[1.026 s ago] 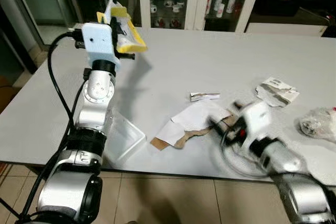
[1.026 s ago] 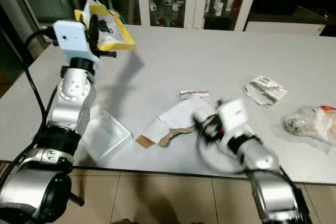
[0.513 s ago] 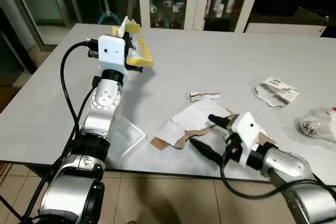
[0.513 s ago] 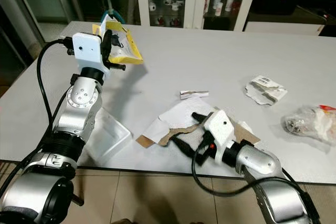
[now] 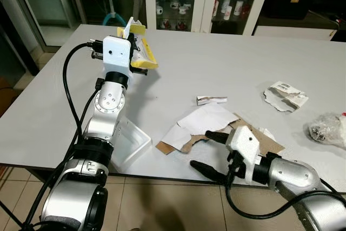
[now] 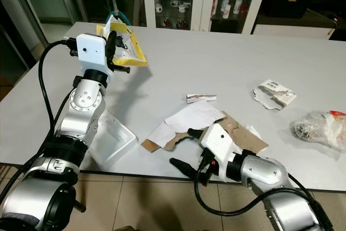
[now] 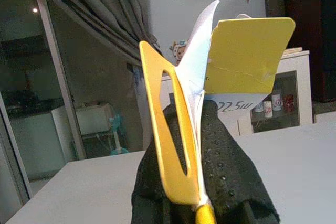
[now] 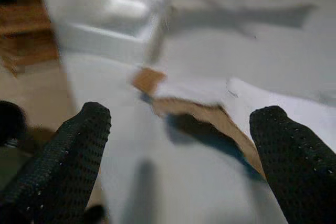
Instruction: Picking trash to rubbish bin
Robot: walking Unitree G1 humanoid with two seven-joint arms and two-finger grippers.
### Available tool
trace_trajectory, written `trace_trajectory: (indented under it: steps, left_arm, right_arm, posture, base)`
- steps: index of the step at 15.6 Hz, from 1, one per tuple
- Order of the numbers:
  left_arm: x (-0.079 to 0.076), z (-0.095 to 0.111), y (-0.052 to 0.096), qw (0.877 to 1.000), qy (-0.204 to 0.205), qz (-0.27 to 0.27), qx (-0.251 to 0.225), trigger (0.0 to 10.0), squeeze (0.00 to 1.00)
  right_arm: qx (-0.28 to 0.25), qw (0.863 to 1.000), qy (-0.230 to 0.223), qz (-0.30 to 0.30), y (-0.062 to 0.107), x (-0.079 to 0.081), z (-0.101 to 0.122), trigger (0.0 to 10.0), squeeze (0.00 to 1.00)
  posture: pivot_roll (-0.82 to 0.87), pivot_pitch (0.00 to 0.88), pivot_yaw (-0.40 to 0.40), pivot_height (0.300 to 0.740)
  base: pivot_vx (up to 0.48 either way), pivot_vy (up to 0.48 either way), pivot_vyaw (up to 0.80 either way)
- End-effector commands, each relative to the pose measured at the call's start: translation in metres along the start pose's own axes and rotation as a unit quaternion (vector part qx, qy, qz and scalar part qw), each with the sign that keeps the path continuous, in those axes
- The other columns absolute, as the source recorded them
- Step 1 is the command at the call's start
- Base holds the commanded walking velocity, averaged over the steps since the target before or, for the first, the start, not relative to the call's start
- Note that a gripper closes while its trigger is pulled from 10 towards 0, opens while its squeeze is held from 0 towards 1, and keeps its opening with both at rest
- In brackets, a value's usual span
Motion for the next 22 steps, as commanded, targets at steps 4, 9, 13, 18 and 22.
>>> trace_trajectory:
  steps: [4,9,13,18,22]
  left_arm:
    - [-0.003,0.011,-0.004,0.999,-0.024,-0.007,-0.022,10.0,0.00]
    - [0.003,0.012,-0.005,0.999,-0.032,0.000,-0.023,10.0,0.00]
    - [0.002,0.015,-0.006,0.999,-0.036,-0.001,-0.029,10.0,0.00]
    - [-0.002,0.015,-0.006,0.999,-0.040,-0.010,-0.031,10.0,0.00]
    - [-0.005,0.015,-0.006,0.998,-0.055,-0.017,-0.034,10.0,0.00]
  right_arm:
    - [0.004,0.988,0.102,-0.114,-0.019,-0.028,0.000,10.0,0.00]
    - [-0.002,0.982,0.140,-0.126,-0.023,-0.027,-0.002,10.0,0.00]
    - [-0.043,0.965,0.179,-0.189,-0.007,-0.046,0.016,10.0,0.00]
    - [-0.042,0.951,0.264,-0.156,0.004,-0.031,0.020,10.0,0.00]
    - [-0.019,0.930,0.336,-0.145,0.008,-0.030,0.014,10.0,0.00]
  posture:
    - [-0.07,0.002,-0.010,0.740]
    - [-0.07,0.005,-0.013,0.740]
    - [-0.08,0.007,-0.014,0.740]
    - [-0.10,0.011,-0.011,0.740]
    - [-0.10,0.014,-0.012,0.740]
  base:
    - [0.000,0.000,0.00]
    - [0.000,0.000,0.00]
    - [0.000,0.000,0.00]
    - [0.000,0.000,0.00]
    - [0.000,0.000,0.00]
Point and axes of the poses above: a point about 5 cm out from each wrist's last joint towards the gripper, its own y axis pointing back from the gripper into the wrist, its own z axis along the axis of the wrist's last joint, x = y × z, the point moved 4 cm from there along -y, pointing out of the wrist towards the gripper, and after that the axes turned 8 degrees about -y, right-handed, at the moved point
